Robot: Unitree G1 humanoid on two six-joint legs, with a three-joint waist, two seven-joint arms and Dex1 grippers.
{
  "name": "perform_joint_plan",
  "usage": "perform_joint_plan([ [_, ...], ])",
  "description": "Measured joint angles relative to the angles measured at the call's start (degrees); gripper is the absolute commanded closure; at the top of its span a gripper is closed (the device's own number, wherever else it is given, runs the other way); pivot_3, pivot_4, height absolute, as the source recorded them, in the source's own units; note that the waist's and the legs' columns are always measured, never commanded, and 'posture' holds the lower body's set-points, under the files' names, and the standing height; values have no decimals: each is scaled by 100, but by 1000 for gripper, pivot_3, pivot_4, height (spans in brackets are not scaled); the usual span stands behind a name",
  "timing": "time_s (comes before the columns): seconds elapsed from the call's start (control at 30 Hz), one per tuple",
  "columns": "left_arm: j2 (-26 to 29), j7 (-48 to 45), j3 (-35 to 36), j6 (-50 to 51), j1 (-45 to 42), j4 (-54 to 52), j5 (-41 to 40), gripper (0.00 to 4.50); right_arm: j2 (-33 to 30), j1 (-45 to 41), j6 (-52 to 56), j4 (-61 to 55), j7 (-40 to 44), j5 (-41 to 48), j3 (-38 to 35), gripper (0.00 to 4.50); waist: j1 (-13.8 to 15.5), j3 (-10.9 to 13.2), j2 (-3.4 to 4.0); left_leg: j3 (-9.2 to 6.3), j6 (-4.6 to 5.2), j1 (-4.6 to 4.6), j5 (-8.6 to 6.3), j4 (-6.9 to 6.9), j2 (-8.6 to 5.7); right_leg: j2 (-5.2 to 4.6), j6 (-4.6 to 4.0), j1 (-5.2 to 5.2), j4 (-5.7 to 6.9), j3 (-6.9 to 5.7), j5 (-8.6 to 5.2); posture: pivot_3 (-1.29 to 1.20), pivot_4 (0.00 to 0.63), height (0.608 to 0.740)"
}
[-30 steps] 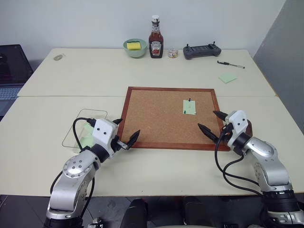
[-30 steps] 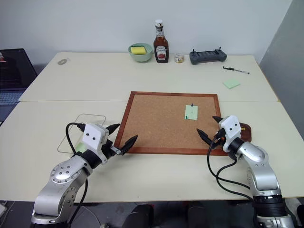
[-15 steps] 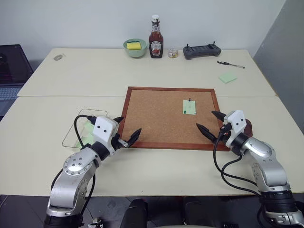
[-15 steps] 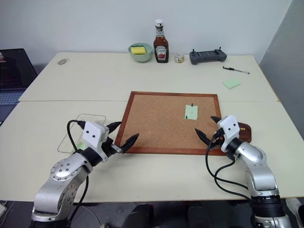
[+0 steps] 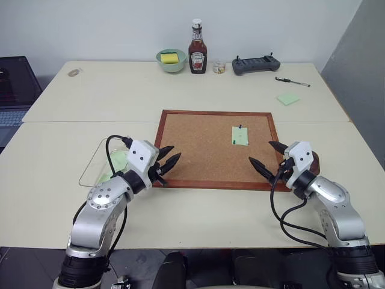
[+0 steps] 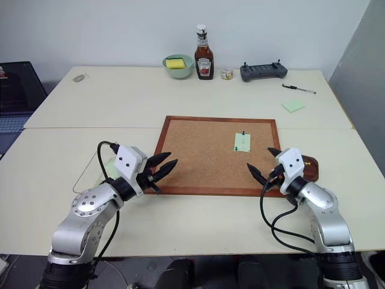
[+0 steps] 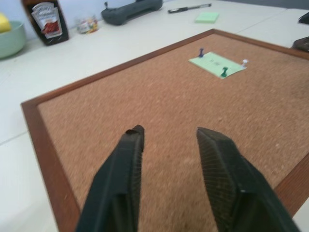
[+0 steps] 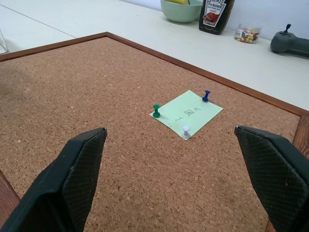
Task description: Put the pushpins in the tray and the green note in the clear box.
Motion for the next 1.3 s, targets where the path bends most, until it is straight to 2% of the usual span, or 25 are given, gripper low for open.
perform_joint_plan([
  [0.17, 1, -85, -224, 91, -314, 224, 79, 4465, -5, 8, 5, -65, -11, 5, -11, 0, 1, 0, 0, 0, 0, -1, 0, 0, -1, 0, 0, 0, 0, 0, 0, 0, 150, 740],
  [0.4, -363, -153, -679, -16, -1123, 1205, 229, 4486, 18, 0, 6, -94, -36, 7, -6, 0, -5, 0, 0, 0, 0, -1, 0, 0, -1, 0, 0, -1, 0, -1, 0, 0, 150, 740],
  [0.53, -735, -344, -986, -436, -1603, 2185, 396, 4486, 98, -3, -23, -109, -75, 4, 13, 0, 2, 0, -1, 1, 0, -3, 0, 3, -4, -1, 0, 0, 0, -1, 0, 0, 150, 740],
  [0.87, -1231, -643, -1204, -1056, -2070, 3745, 653, 4486, 183, -122, 188, -263, -255, -20, 104, 0, -6, 0, 0, -1, 0, -2, 0, 2, -2, 0, 1, -2, 1, -2, 0, 0, 150, 740],
  [1.07, -1366, -867, -1204, -1398, -2288, 4236, 769, 4486, 183, -527, 596, -208, -351, -65, 264, 0, 8, -1, 1, -3, 0, -2, 0, 6, -8, -2, 1, 3, 1, -3, 1, 0, 150, 740],
  [1.3, -1427, -1024, -1228, -1432, -2374, 4423, 947, 4486, 325, -1678, 1087, 885, -429, -59, 294, 0, 6, -9, 15, -3, 0, 20, 0, 6, -9, -3, 1, 24, 0, -4, 1, 0, 150, 740],
])
